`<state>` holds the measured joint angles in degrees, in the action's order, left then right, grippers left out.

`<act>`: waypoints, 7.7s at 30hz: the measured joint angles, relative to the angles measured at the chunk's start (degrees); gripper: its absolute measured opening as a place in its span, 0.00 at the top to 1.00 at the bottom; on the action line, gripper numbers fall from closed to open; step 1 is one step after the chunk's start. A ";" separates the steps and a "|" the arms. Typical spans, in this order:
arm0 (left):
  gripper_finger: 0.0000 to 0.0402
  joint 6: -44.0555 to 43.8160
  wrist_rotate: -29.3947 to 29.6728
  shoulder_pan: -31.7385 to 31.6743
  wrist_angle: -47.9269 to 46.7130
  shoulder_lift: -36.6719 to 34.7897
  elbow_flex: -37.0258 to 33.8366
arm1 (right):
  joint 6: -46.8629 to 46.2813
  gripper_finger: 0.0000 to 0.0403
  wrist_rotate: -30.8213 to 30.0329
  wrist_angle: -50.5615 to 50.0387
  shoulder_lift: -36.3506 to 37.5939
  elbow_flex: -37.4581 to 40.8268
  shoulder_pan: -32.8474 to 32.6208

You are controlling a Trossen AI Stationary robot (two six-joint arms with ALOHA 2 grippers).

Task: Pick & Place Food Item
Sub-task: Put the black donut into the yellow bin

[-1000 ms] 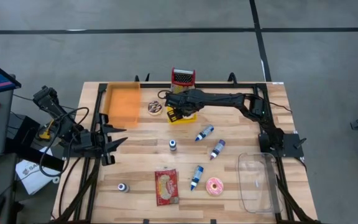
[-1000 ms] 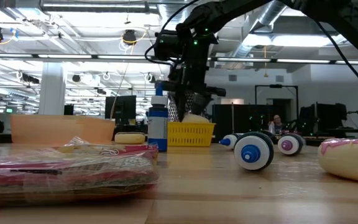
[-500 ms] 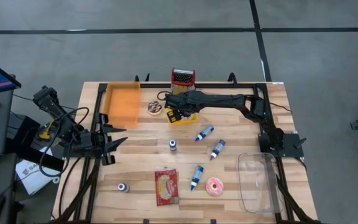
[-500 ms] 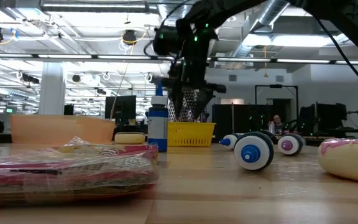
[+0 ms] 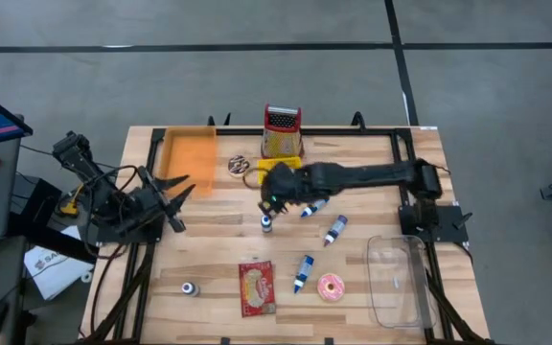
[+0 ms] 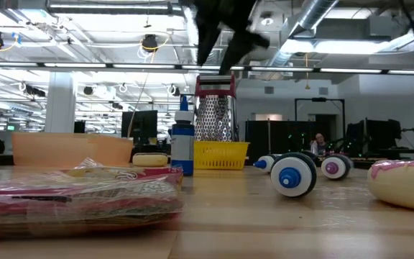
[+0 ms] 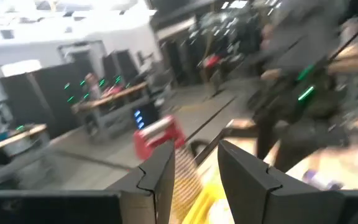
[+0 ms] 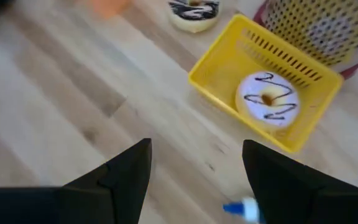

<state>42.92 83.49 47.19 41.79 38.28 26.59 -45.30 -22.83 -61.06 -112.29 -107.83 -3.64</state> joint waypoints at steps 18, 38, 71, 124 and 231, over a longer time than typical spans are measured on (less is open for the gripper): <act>0.82 -33.03 -39.02 -11.04 -27.36 1.25 2.28 | 2.62 0.39 -20.31 -16.14 6.68 0.00 -30.23; 0.73 -36.15 -22.37 -23.33 -58.25 32.42 31.18 | -27.97 0.39 -41.21 -19.62 6.10 0.00 -58.48; 0.55 -18.79 -75.82 -68.77 -87.55 58.14 38.45 | -34.05 0.39 -39.93 -28.98 6.27 -6.86 -55.06; 0.42 -13.23 -79.93 -77.12 -78.01 64.82 38.66 | -37.24 0.39 -44.73 -27.08 6.23 -6.88 -60.32; 0.81 -17.74 -74.91 -62.78 -73.78 60.26 44.11 | -35.26 0.39 -46.02 -26.82 6.23 -6.84 -60.22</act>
<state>25.17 8.58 -15.59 -31.99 98.54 70.70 -80.55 -68.85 -87.88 -106.06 -114.67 -63.86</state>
